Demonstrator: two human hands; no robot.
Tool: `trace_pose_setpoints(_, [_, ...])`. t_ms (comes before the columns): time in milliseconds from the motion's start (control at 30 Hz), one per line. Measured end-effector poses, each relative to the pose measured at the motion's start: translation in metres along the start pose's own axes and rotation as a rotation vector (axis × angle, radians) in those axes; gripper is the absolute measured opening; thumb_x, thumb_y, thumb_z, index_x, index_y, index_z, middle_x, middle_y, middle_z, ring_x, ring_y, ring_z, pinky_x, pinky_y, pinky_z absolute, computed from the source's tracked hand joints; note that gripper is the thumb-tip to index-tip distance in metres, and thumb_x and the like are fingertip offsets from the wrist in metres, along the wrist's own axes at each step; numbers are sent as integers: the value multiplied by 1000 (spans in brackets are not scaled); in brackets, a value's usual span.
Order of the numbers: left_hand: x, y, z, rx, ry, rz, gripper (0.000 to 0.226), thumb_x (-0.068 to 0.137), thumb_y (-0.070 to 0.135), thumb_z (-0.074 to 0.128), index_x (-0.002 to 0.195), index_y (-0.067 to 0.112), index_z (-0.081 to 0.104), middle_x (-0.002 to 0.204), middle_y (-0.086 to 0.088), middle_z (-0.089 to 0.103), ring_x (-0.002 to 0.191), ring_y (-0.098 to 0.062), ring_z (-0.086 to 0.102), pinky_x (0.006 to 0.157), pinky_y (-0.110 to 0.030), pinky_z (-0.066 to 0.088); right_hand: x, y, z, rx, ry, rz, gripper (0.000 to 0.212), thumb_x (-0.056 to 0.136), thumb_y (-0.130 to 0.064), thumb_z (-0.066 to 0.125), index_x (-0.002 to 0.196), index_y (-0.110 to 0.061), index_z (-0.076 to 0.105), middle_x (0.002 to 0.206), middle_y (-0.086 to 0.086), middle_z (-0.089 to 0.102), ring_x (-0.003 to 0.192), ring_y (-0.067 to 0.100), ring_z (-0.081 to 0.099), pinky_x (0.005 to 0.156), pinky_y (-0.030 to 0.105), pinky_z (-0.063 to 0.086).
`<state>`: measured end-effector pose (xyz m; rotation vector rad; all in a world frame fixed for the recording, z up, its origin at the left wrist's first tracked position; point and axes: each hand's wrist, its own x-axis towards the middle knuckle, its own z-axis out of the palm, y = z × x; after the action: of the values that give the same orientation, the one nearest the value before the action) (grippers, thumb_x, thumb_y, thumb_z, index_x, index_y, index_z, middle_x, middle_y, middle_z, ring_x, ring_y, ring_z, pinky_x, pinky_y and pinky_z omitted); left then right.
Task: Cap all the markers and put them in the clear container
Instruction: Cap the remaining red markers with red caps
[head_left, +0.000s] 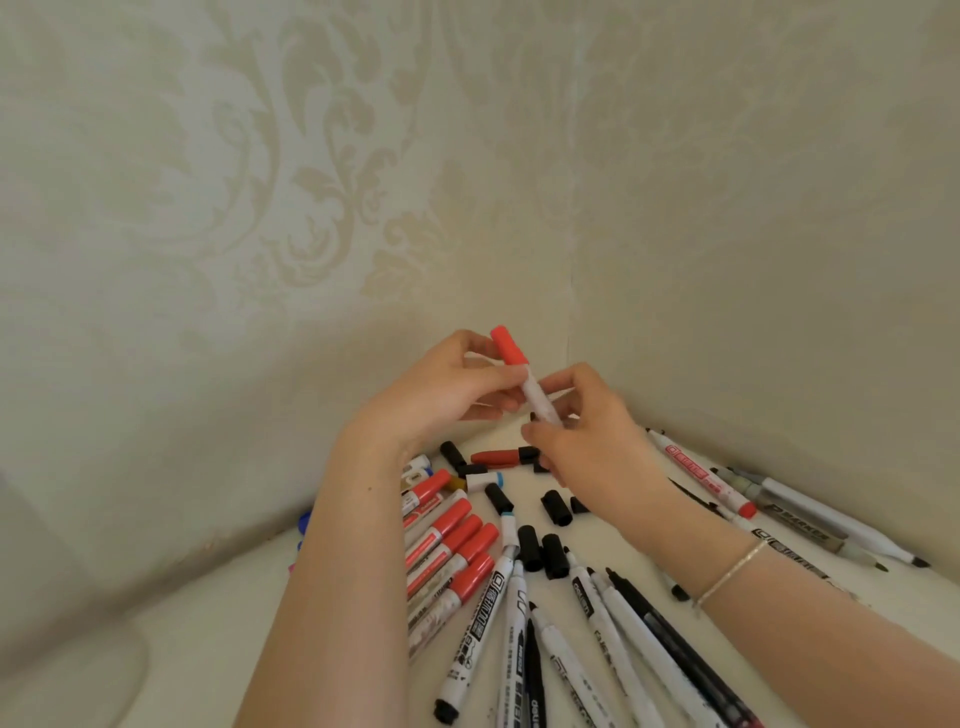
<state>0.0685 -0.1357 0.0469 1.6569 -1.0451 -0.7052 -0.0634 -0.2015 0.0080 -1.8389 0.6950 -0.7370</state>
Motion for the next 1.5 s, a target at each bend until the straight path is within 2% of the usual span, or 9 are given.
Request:
trace_pose_setpoints(200, [-11,7,-18,76,124,42,21,88,14,68,105,7,58,89,-9,75,81,-19,73,82,-35,59,-1,-12,-11,0,-363,-50,37,91,-13,60,125,-25,49,114,-2,62,101,12,63,81,19,50])
trace_pose_setpoints(367, [-18,6,-28,687,-104,-323,19,78,16,79,91,13,66,80,-1,72,70,-10,68,74,-26,54,19,-7,-47,-156,-62,51,24,90,-11,57,108,-25,62,104,-1,67,95,26,65,92,44,52])
trace_pose_setpoints(533, [-8,-16,-22,886,-293,-662,36,72,21,84,103,9,71,93,0,75,96,-15,70,95,-32,50,27,14,-61,-351,-80,132,23,89,-10,56,105,-24,63,109,-1,63,93,16,62,85,32,52])
trace_pose_setpoints(767, [4,-30,-12,1162,-303,-724,54,65,35,87,110,13,69,113,-2,69,104,-20,65,95,-34,51,30,28,-81,-397,-30,161,19,90,-10,53,103,-20,63,101,3,63,86,17,60,70,26,48])
trace_pose_setpoints(1000, [2,-30,-15,1180,-311,-767,59,66,34,86,117,12,66,112,-1,68,105,-20,64,91,-31,50,41,37,-110,-450,70,239,24,87,1,49,99,-14,63,93,9,65,87,25,65,83,42,55])
trace_pose_setpoints(1100, [5,-32,-17,1072,-344,-800,24,70,31,84,84,19,68,77,6,65,74,-12,61,79,-25,48,44,43,-118,-517,76,262,25,87,2,44,98,-14,60,98,10,64,94,28,62,86,42,53])
trace_pose_setpoints(1200, [8,-34,-15,1033,-341,-770,23,76,29,80,71,18,61,69,5,61,70,-13,56,75,-24,44,45,51,-120,-604,41,271,24,87,-1,46,103,-11,61,89,7,62,83,23,60,69,31,51])
trace_pose_setpoints(1333, [7,-33,-20,1103,-319,-803,17,76,29,80,78,17,68,81,3,70,79,-17,61,81,-26,49,42,59,-116,-755,-25,282,21,90,-7,47,106,-11,61,99,6,61,68,16,52,52,23,39])
trace_pose_setpoints(1500, [7,-35,-24,1179,-245,-759,33,75,21,80,105,10,71,110,-4,71,106,-19,67,96,-33,52,42,64,-109,-899,-44,295,21,87,-10,53,105,-16,64,113,8,64,103,24,59,83,28,48])
